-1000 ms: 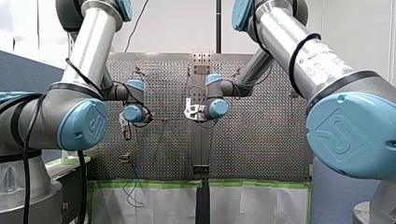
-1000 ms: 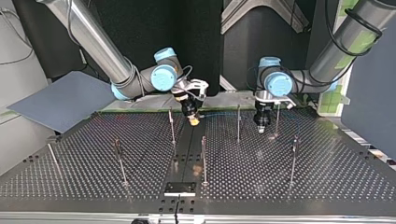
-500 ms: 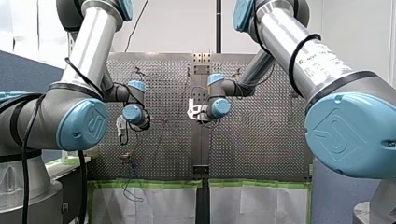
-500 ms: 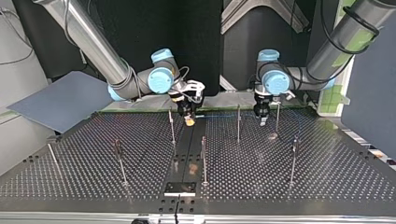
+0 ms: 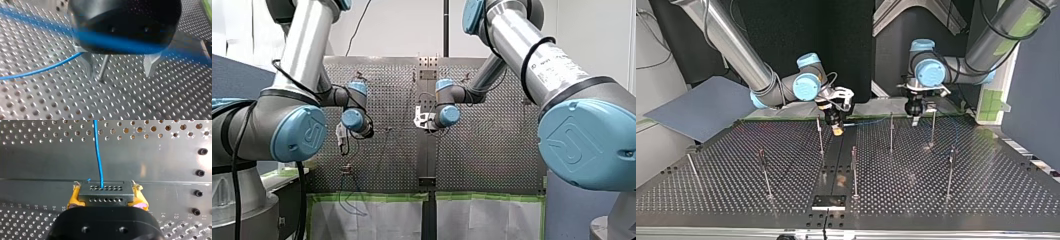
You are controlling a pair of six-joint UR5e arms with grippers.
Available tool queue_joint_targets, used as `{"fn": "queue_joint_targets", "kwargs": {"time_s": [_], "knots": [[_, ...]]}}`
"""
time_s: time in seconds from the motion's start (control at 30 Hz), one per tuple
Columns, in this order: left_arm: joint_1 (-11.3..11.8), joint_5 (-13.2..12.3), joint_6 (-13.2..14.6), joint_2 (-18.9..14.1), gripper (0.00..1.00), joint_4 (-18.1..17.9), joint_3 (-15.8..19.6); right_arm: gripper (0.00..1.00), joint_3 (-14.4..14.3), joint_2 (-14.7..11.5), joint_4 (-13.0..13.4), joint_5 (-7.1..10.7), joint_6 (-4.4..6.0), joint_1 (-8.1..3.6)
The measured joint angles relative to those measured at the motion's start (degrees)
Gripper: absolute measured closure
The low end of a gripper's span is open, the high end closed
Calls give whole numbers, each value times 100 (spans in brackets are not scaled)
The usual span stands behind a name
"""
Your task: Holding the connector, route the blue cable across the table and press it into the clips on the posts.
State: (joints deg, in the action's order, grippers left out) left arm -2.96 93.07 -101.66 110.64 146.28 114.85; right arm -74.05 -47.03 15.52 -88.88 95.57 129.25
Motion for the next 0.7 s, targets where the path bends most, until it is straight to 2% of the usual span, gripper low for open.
{"fn": "queue_joint_targets", "kwargs": {"time_s": [0.33,0.5,0.7], "knots": [[-154,3,-81,-537,0,-122,537,100,0,-2,-10,16,9,0],[-246,-7,-154,-784,0,-300,786,100,0,-4,-8,15,14,0],[-431,-34,-193,-1107,0,-434,1108,100,0,-3,-12,18,23,-7]]}}
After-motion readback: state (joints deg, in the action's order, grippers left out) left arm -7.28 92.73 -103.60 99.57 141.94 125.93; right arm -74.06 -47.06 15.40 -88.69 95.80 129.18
